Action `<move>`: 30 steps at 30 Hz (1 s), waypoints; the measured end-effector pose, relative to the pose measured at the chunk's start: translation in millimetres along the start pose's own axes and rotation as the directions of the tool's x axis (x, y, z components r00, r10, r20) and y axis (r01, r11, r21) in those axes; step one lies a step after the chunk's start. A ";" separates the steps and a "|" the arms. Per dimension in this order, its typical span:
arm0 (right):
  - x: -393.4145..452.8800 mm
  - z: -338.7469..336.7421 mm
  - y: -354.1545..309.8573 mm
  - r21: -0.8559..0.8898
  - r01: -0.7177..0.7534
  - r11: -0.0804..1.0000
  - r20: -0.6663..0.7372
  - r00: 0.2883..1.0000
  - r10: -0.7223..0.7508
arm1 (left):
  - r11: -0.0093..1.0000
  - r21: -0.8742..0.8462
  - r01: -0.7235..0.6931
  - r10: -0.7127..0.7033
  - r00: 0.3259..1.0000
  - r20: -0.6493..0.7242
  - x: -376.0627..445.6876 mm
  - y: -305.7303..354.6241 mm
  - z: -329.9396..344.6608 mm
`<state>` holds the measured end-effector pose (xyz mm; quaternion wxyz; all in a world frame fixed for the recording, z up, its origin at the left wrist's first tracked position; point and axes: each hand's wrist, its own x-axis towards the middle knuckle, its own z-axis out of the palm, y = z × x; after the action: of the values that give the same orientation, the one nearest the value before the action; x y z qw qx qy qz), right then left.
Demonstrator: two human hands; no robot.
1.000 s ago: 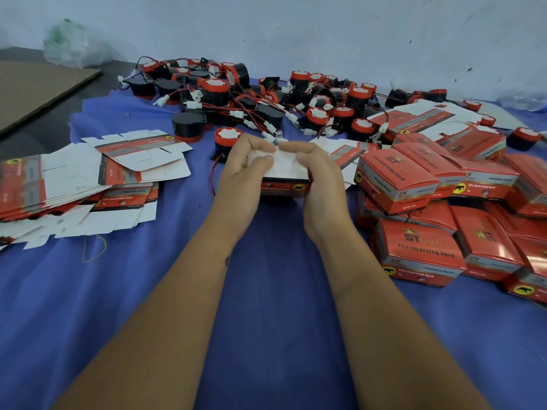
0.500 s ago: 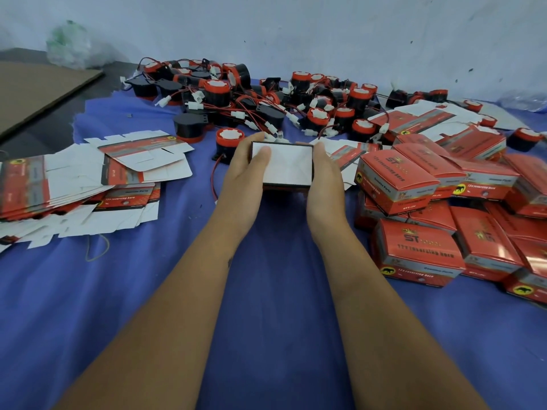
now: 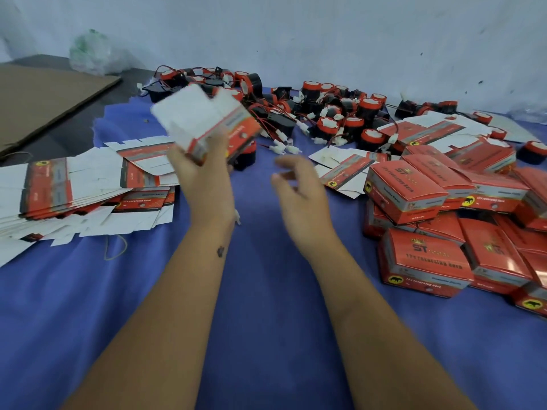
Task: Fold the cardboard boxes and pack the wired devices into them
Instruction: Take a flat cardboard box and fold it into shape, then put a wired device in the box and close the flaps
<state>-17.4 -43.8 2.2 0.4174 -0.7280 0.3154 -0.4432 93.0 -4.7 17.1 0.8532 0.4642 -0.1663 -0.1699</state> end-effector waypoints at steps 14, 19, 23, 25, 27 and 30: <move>-0.3 4.1 -3.6 -0.600 0.210 0.772 0.397 0.916 0.059 | 0.997 -0.037 0.063 -0.066 0.995 -0.073 4.3 -3.1 -1.4; 5.6 -19.6 1.4 -0.837 -0.030 0.546 0.084 0.979 0.184 | 0.999 0.023 0.031 -0.031 1.000 -0.001 3.2 -11.9 1.9; 7.2 -25.3 4.0 -0.661 -0.230 0.715 -0.067 0.966 0.249 | 0.988 0.068 0.137 -0.141 0.988 0.067 6.4 -20.1 4.3; 6.4 -24.2 2.7 -0.521 -0.281 0.806 -0.120 0.959 0.257 | 0.979 0.129 0.160 -0.172 0.981 0.092 7.0 -22.5 4.4; 5.4 -21.6 4.3 -0.631 -0.237 0.739 -0.221 0.968 0.121 | 0.966 0.220 0.135 -0.162 0.981 0.108 5.4 -24.8 3.1; 3.6 -15.7 4.2 -0.820 -0.180 0.544 -0.294 0.947 -0.129 | 0.941 0.337 0.029 -0.094 0.979 0.179 0.7 -26.5 1.1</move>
<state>-30.6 -53.9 3.8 -0.0317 -0.7513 0.5624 -0.3438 89.5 -19.4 -4.8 0.7367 0.5879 -0.2598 -0.2102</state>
